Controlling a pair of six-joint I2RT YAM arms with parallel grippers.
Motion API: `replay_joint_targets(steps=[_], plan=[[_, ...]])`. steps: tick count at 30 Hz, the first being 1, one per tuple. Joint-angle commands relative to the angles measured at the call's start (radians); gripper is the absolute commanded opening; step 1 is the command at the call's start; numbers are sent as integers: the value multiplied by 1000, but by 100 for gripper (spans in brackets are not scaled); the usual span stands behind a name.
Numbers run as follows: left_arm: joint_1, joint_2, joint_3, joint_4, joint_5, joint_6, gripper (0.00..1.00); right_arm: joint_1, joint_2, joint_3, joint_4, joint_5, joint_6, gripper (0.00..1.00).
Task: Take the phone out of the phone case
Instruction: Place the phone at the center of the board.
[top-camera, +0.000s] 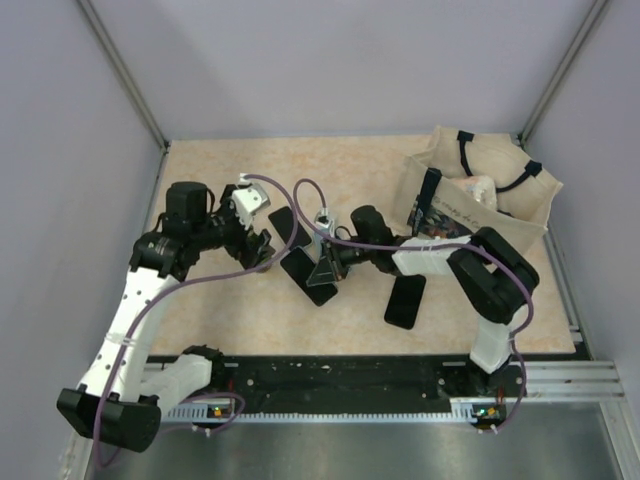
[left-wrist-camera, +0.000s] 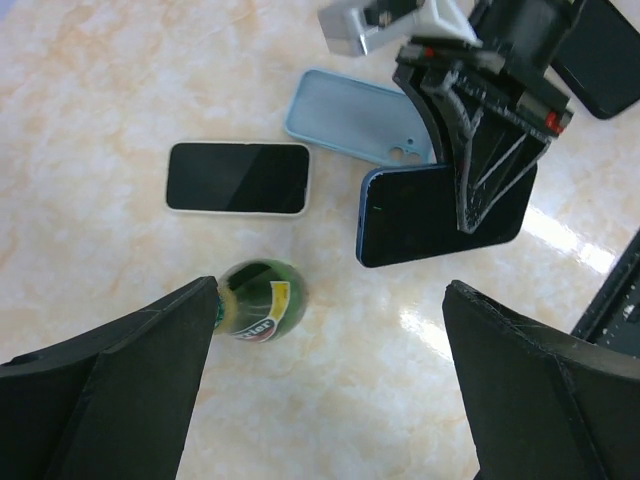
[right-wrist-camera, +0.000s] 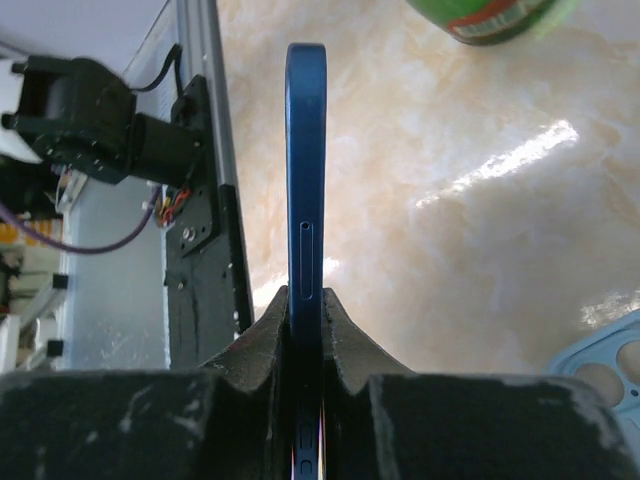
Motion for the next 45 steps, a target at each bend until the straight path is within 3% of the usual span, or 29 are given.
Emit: replay_joint_targets(steps=[1,10,28,45], plan=[[8,-19,85,68,-100,-84,99,7,91,4,247,40,206,0],[7,-21,76,76,-103,-87,99,58,208,31,280,48,269,1],[7,-33,56,62,-83,-73,99,87,234,90,50,145,162,29],[7,-50,43,64,-61,-70,99,121,144,106,-154,290,-14,47]])
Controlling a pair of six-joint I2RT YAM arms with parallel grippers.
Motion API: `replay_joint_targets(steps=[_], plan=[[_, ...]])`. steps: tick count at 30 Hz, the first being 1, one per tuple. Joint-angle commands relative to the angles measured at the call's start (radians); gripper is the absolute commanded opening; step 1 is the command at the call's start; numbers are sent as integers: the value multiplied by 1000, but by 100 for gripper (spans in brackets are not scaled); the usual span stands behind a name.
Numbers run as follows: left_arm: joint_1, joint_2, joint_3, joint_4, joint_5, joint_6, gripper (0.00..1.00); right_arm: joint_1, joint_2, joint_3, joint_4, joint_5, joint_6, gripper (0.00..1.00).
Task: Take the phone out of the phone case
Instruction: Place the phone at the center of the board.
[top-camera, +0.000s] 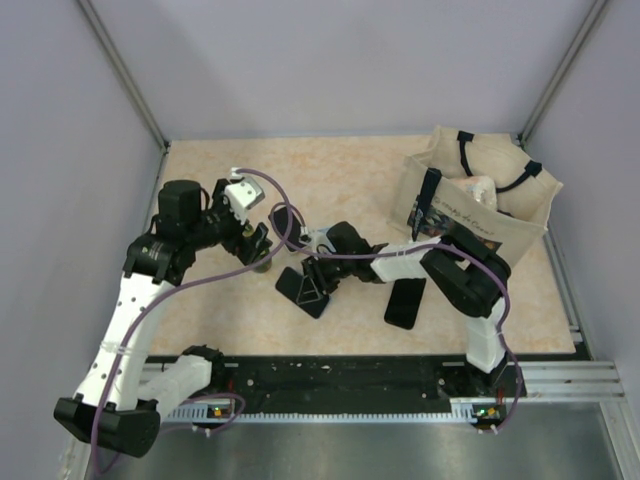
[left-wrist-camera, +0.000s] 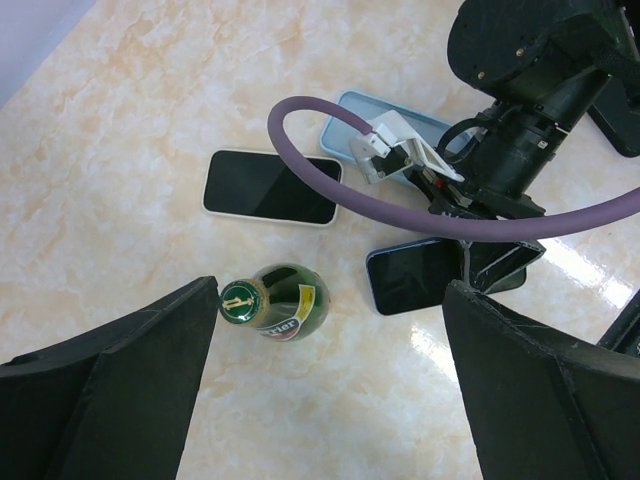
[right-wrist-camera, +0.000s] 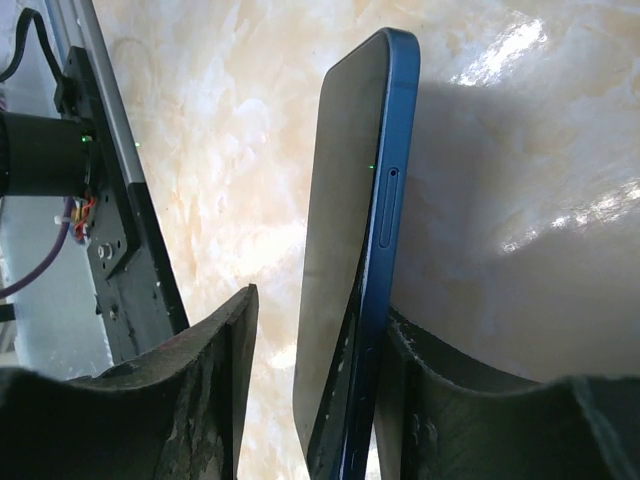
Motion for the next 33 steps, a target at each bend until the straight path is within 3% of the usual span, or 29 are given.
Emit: replay_joint_targets(steps=[1,25,33], plan=[[6,-26,-2,30,28,2,99,9,-34,30,-66,67,-68,47],[6,-39,53,12,7,-7,99,16,-217,57,-224,248,-255,56],[6,-48,80,5,10,-35,99,-24,-208,178,-299,358,-323,56]])
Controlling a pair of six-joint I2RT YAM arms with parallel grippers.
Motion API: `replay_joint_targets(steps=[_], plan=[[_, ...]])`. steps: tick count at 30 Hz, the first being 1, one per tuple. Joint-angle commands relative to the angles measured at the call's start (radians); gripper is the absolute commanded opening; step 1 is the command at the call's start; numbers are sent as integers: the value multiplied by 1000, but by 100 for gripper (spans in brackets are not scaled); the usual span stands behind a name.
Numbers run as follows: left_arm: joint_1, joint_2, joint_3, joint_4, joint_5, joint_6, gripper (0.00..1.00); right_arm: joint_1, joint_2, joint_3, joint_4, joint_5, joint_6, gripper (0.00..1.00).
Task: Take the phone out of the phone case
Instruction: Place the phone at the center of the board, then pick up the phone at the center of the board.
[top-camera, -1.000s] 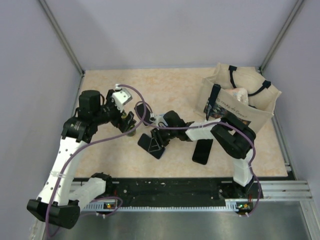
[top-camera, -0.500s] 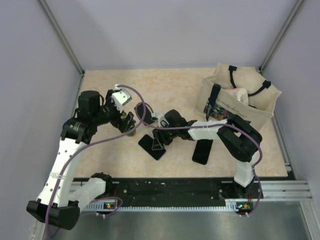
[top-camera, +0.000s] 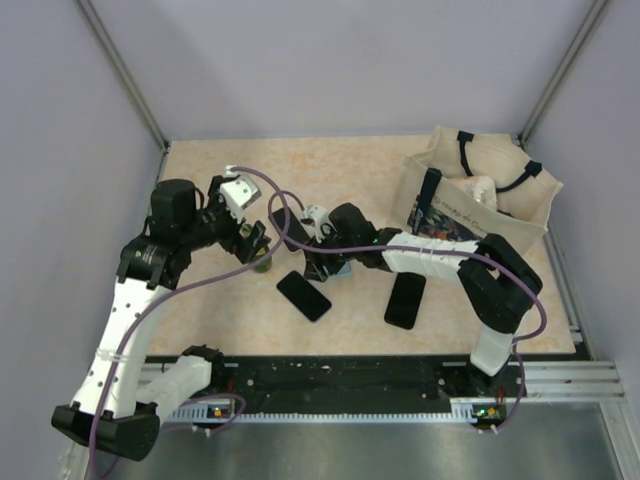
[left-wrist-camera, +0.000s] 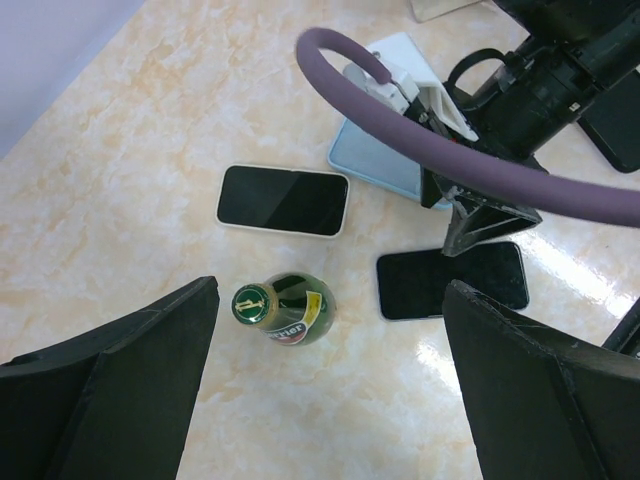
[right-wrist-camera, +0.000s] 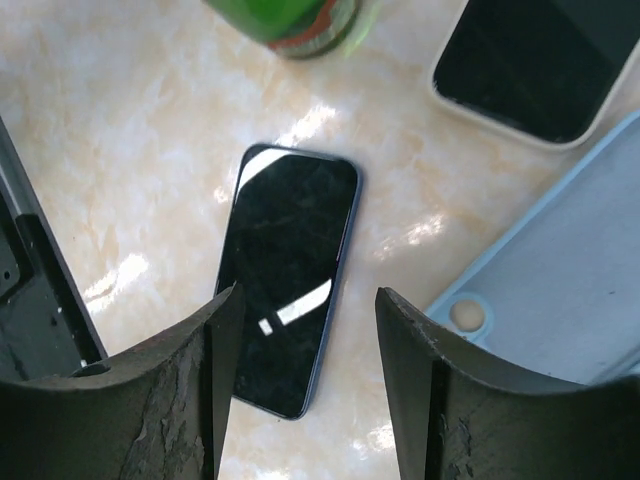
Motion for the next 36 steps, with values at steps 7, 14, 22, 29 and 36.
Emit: replay_joint_targets(steps=[7,14,22,29,36], plan=[[7,-33,101,31,-19,-91,99,-80,127,259,-69,121,-98,60],[7,-33,127,32,-42,-104,99,-85,277,453,-112,150,-89,82],[7,-43,98,31,-44,-94,99,-83,446,628,-152,191,-69,84],[7,-49,83,28,-49,-88,99,-79,546,723,-183,193,-37,86],[7,-49,68,35,-47,-88,99,-74,563,724,-181,164,-5,89]])
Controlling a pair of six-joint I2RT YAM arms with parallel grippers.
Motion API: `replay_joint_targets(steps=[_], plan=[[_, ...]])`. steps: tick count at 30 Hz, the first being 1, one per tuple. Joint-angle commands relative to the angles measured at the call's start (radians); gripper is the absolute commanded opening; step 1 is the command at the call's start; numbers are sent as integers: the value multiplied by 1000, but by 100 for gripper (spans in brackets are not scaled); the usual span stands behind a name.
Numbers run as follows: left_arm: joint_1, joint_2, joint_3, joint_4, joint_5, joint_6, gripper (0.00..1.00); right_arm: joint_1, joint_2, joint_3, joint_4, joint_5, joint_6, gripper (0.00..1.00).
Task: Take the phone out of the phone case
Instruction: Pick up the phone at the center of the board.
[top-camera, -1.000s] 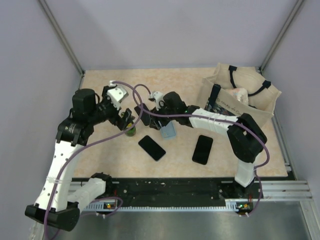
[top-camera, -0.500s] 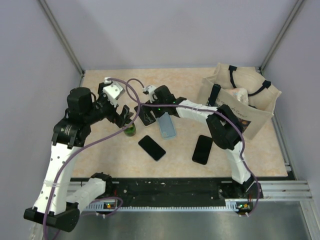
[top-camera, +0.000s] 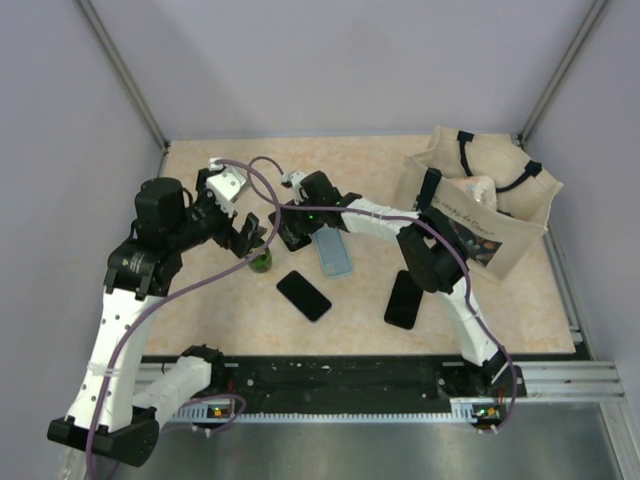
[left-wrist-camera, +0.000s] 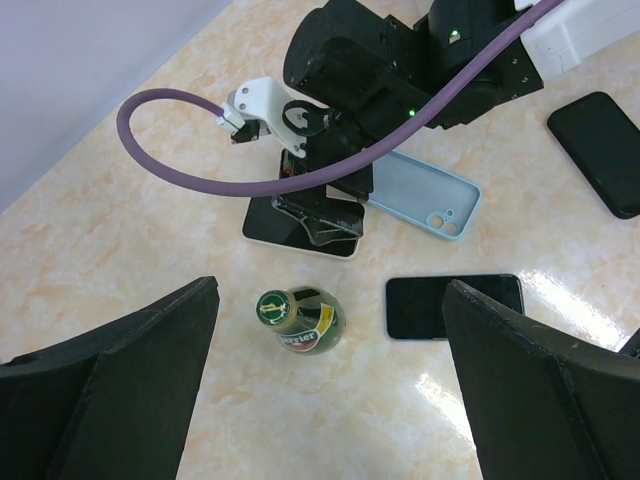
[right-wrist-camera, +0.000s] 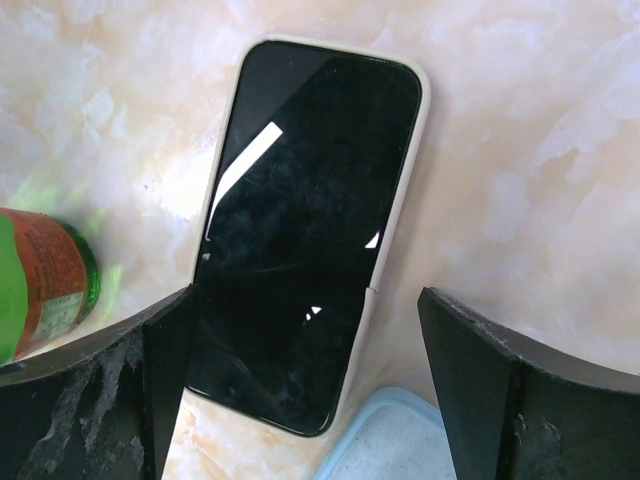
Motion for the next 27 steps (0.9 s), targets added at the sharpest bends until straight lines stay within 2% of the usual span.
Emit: replay_joint_targets(steps=[1,7,27], plan=[[7,-13,-11,34,-4,-11,99,11,29,41,-11,-26,38,90],[7,-13,-15,33,-1,-12,99,23,28,32,-6,-48,59,92],[7,-28,-18,16,-13,6,99,79,92,35,-92,181,23,93]])
